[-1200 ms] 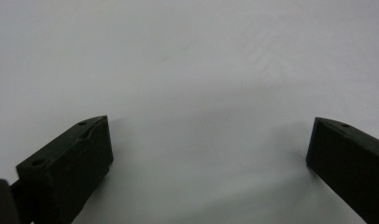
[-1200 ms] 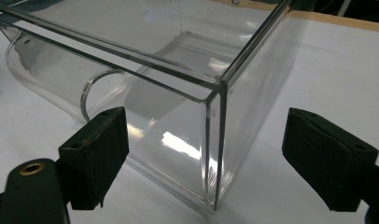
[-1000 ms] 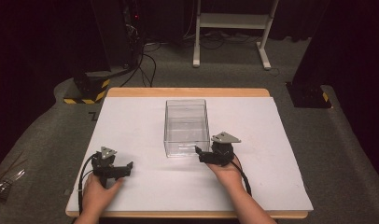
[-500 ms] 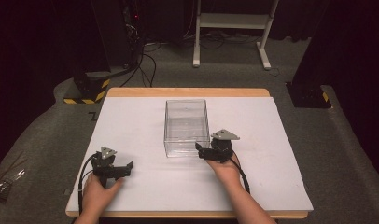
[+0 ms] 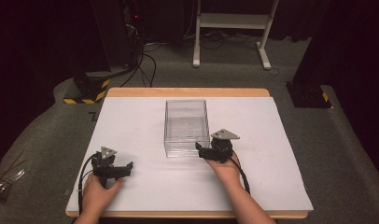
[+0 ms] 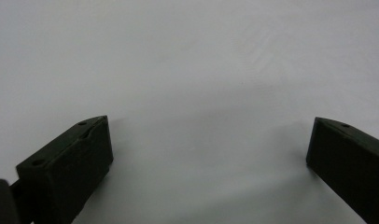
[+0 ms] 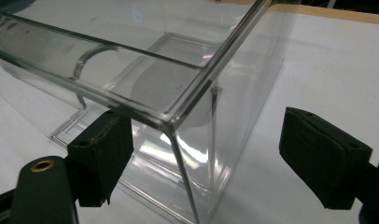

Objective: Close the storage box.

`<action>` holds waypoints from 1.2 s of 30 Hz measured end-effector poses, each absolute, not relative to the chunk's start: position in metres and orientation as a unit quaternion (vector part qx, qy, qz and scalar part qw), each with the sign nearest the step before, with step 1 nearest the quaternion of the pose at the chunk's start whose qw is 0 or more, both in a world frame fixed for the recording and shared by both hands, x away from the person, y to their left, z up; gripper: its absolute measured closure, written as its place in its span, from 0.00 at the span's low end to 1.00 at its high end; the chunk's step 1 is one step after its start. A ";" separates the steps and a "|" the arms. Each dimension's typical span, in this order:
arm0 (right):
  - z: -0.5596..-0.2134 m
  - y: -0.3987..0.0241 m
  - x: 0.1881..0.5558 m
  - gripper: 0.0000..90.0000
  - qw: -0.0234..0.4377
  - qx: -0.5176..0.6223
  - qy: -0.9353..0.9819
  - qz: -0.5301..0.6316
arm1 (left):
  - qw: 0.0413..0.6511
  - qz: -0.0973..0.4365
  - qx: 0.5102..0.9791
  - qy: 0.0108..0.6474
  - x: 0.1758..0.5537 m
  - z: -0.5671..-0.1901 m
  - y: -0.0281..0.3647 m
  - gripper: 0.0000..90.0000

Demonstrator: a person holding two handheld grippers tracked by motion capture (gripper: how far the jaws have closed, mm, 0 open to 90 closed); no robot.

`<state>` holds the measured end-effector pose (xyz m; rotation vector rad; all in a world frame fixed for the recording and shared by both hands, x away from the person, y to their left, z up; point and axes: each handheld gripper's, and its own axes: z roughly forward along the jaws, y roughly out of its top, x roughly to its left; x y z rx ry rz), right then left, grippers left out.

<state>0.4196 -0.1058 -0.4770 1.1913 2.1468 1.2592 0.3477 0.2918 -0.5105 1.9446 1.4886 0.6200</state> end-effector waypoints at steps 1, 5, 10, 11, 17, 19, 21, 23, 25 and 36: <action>-0.476 -0.106 0.418 0.20 0.189 0.421 0.766 0.448 | 0.303 0.234 0.734 0.562 0.348 -0.510 0.292 0.01; -0.473 -0.106 0.412 0.20 0.188 0.414 0.768 0.450 | 0.303 0.234 0.734 0.561 0.348 -0.510 0.292 0.01; -0.471 -0.109 0.407 0.20 0.186 0.413 0.767 0.454 | 0.303 0.234 0.734 0.561 0.348 -0.510 0.292 0.01; -0.470 -0.110 0.405 0.20 0.187 0.412 0.768 0.454 | 0.303 0.234 0.734 0.561 0.348 -0.510 0.292 0.01; -0.467 -0.117 0.396 0.20 0.186 0.409 0.766 0.459 | 0.303 0.234 0.734 0.561 0.348 -0.511 0.292 0.01; -0.467 -0.119 0.393 0.20 0.186 0.407 0.767 0.460 | 0.303 0.234 0.734 0.561 0.348 -0.511 0.292 0.01; -0.466 -0.123 0.389 0.20 0.187 0.406 0.767 0.461 | 0.303 0.234 0.734 0.561 0.348 -0.511 0.292 0.01; -0.466 -0.124 0.388 0.20 0.187 0.406 0.766 0.461 | 0.303 0.234 0.734 0.561 0.348 -0.511 0.292 0.01; -0.467 -0.128 0.385 0.20 0.186 0.408 0.766 0.460 | 0.302 0.235 0.734 0.561 0.348 -0.510 0.292 0.01; -0.472 -0.163 0.370 0.20 0.197 0.423 0.764 0.446 | 0.303 0.234 0.734 0.561 0.348 -0.511 0.292 0.01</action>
